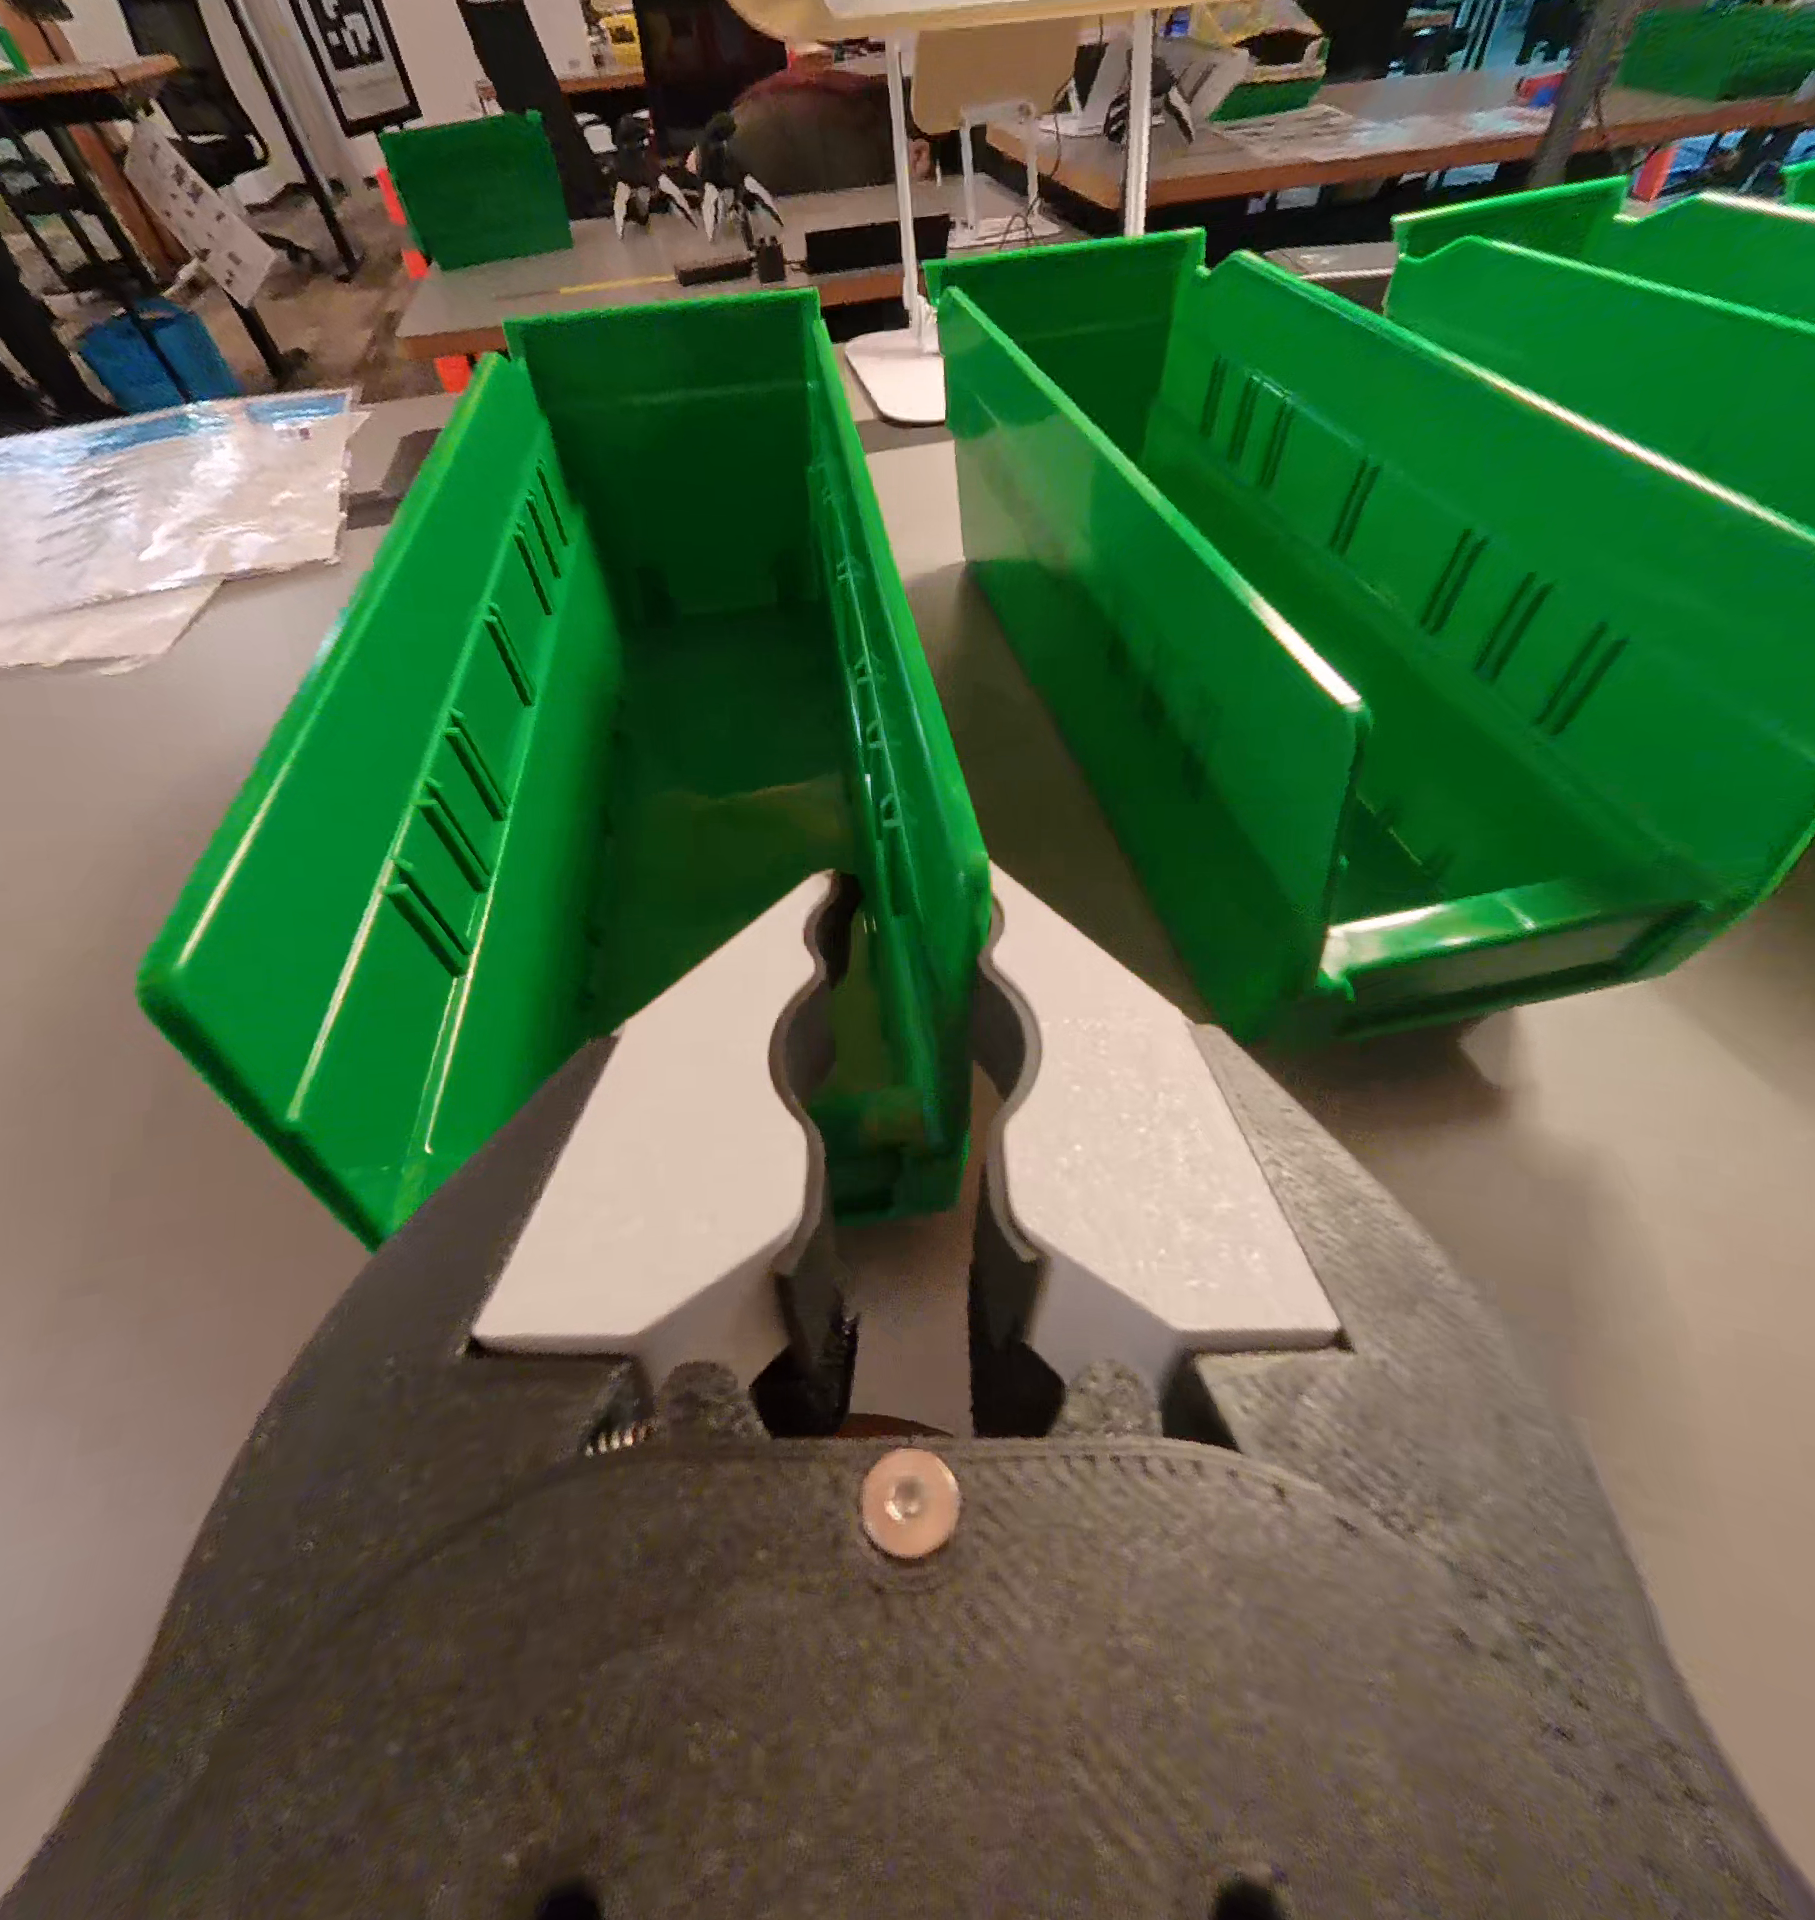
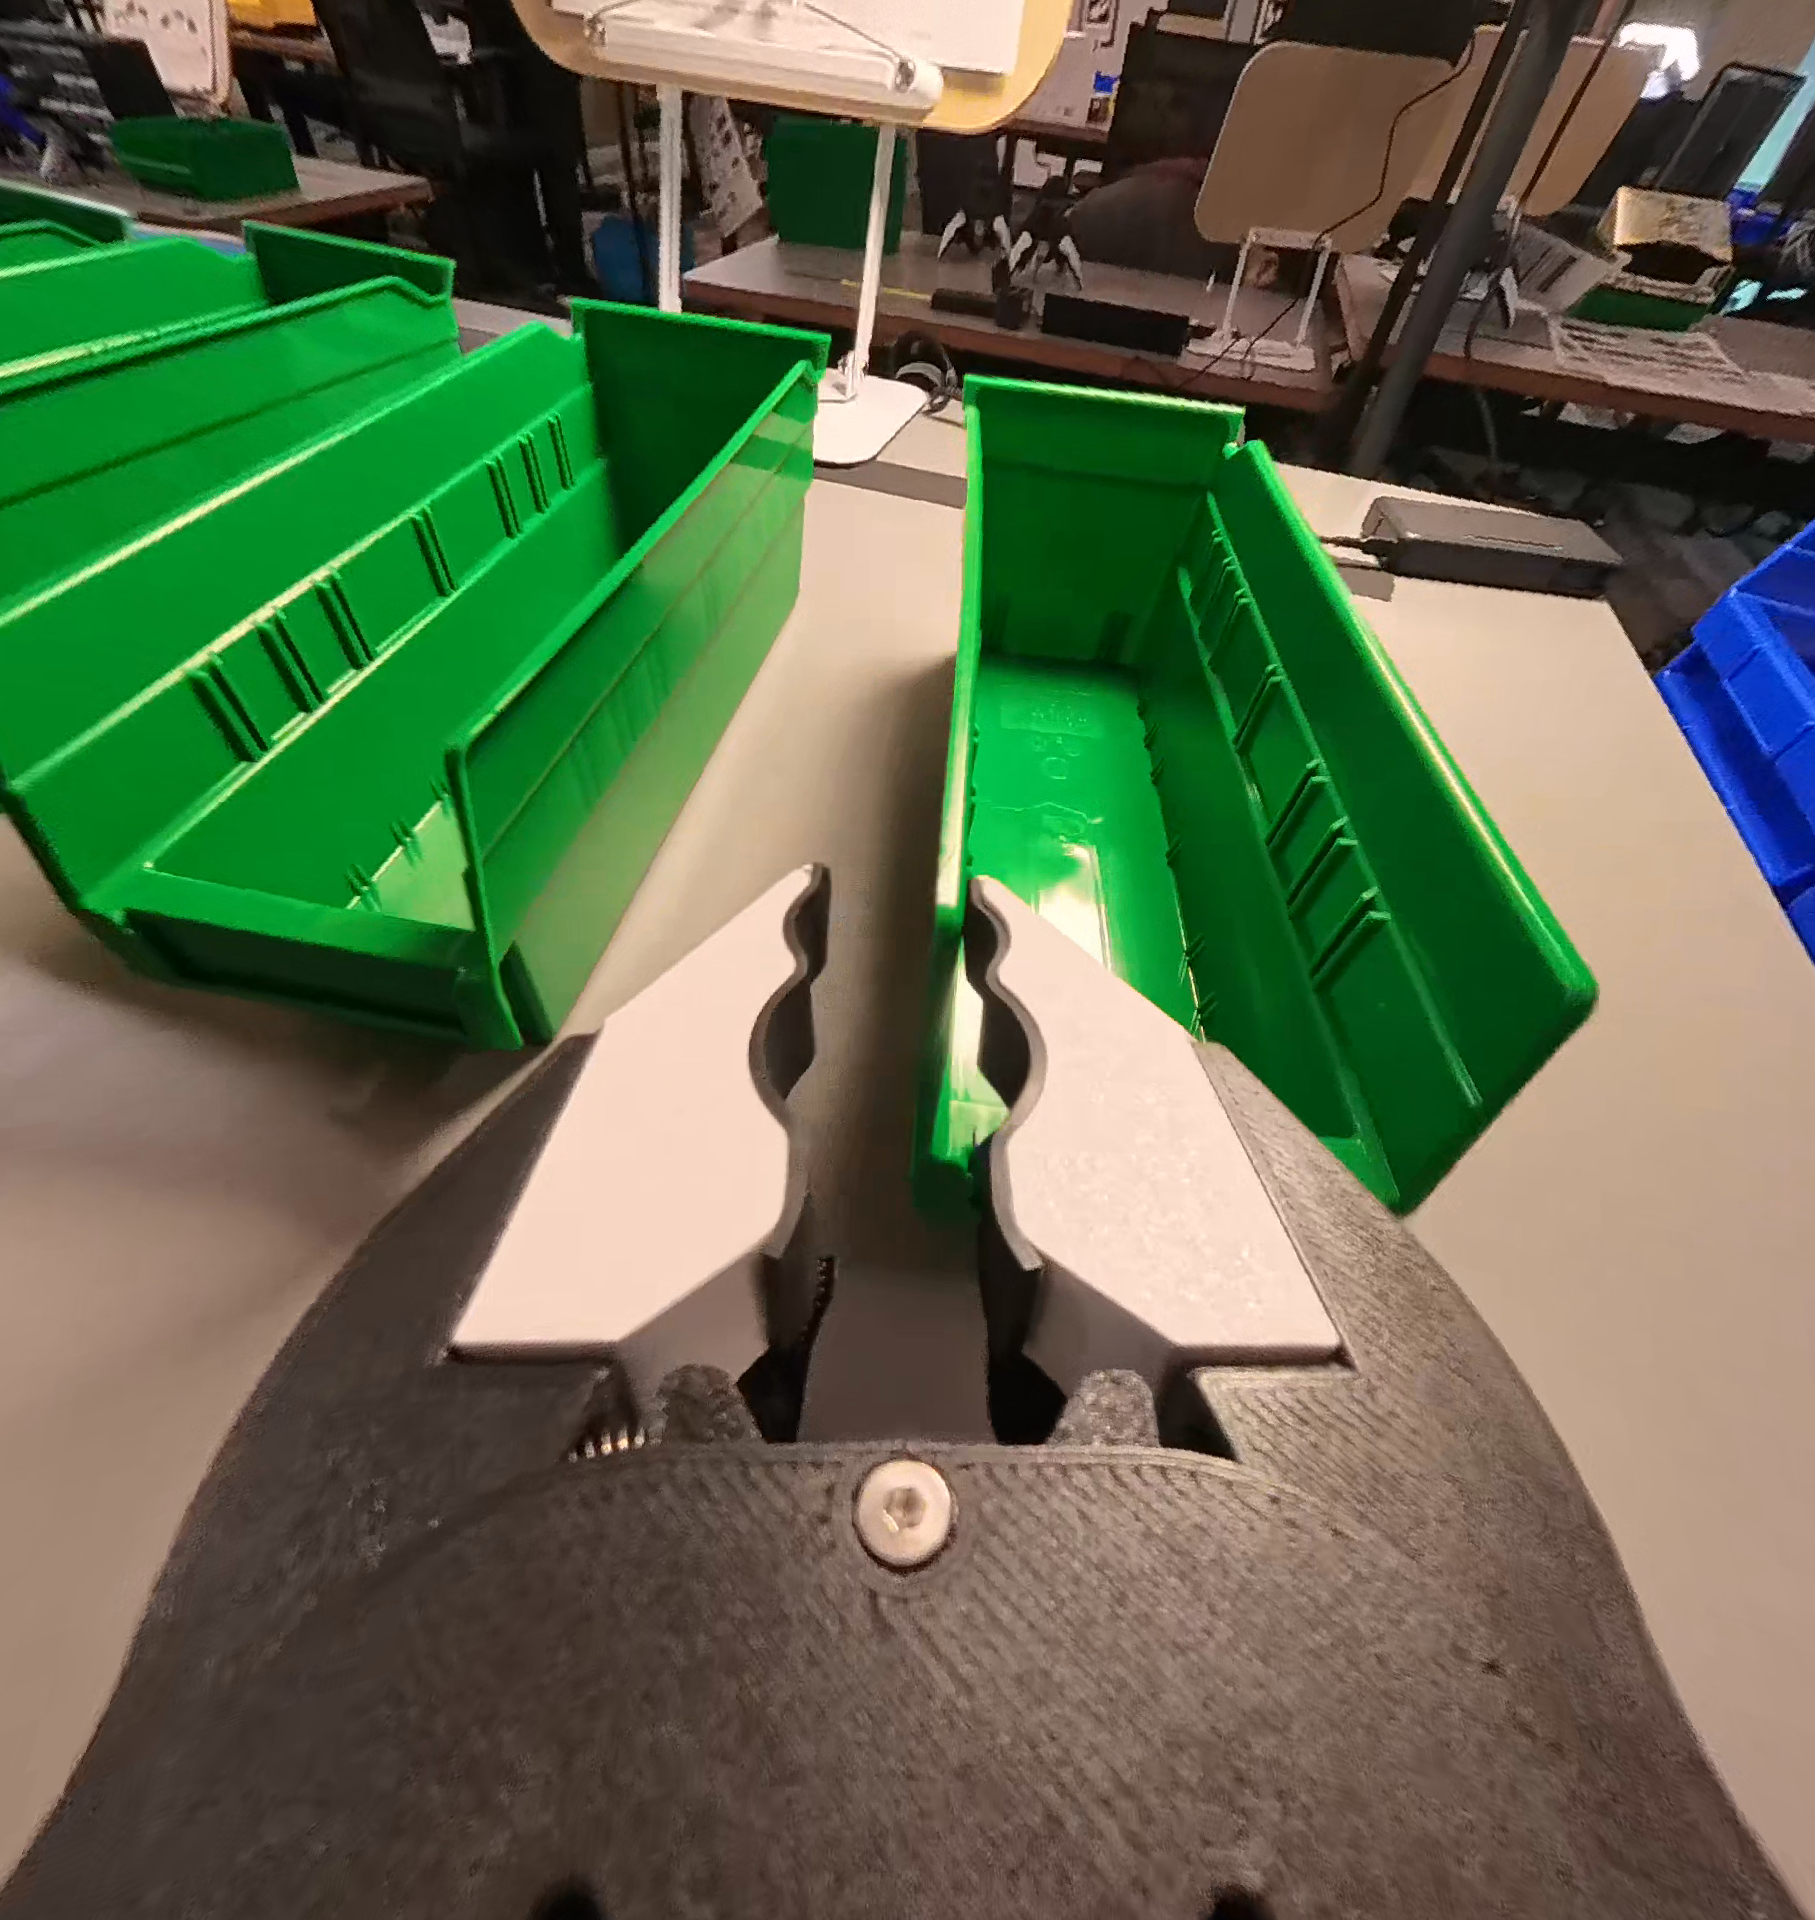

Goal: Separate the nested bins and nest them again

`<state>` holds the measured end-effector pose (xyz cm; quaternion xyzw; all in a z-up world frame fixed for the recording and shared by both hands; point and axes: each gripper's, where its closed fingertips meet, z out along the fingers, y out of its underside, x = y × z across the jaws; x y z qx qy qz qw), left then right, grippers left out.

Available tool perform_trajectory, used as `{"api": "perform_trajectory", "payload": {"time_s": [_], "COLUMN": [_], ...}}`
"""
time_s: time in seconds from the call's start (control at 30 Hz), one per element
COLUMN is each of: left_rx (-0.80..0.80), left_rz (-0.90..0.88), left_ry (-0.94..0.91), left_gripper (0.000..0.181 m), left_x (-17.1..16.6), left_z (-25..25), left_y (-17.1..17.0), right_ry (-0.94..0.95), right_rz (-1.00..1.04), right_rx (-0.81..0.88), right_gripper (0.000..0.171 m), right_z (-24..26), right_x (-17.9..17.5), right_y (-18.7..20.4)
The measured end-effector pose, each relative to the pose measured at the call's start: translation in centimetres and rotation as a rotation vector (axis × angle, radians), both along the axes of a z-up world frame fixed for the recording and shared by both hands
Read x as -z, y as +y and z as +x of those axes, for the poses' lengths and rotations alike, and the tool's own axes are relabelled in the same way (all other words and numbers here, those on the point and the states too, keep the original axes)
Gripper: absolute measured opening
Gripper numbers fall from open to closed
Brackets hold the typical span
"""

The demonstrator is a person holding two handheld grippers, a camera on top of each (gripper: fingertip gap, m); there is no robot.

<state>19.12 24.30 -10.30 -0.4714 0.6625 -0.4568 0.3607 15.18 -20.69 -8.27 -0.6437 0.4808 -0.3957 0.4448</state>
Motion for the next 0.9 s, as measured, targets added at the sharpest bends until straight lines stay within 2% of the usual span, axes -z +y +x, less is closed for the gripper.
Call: {"api": "perform_trajectory", "payload": {"time_s": [0.07,0.13,0.23,0.33,0.5,0.77,0.9], "left_rx": [-0.010,-0.008,0.008,0.038,0.062,0.079,0.082], "left_rz": [0.000,-0.026,-0.084,-0.119,-0.147,-0.160,-0.152], "left_ry": [-0.004,-0.026,-0.090,-0.158,-0.142,-0.107,-0.121], "left_gripper": [0.018,0.024,0.032,0.037,0.044,0.044,0.045], "left_x": [-0.3,-1.1,-3.0,-4.7,-4.2,-2.6,-3.0], "left_z": [0.2,-0.3,-2.3,-4.2,-5.0,-4.8,-5.0], "left_y": [0.2,0.2,-0.2,-1.2,-2.1,-2.5,-2.1], "right_ry": [-0.030,-0.070,-0.089,-0.067,0.087,0.129,0.107], "right_rz": [-0.002,0.008,0.068,0.074,0.017,-0.051,-0.067], "right_rx": [0.033,0.053,-0.049,-0.149,-0.205,-0.203,-0.186], "right_gripper": [0.028,0.032,0.036,0.047,0.065,0.057,0.058], "right_z": [-1.1,-2.6,-4.7,-5.4,-3.7,-0.8,-1.7], "right_x": [-0.5,-1.2,-1.7,-1.5,1.8,3.5,3.2], "right_y": [-0.1,0.1,2.7,5.6,9.0,11.9,12.0]}}
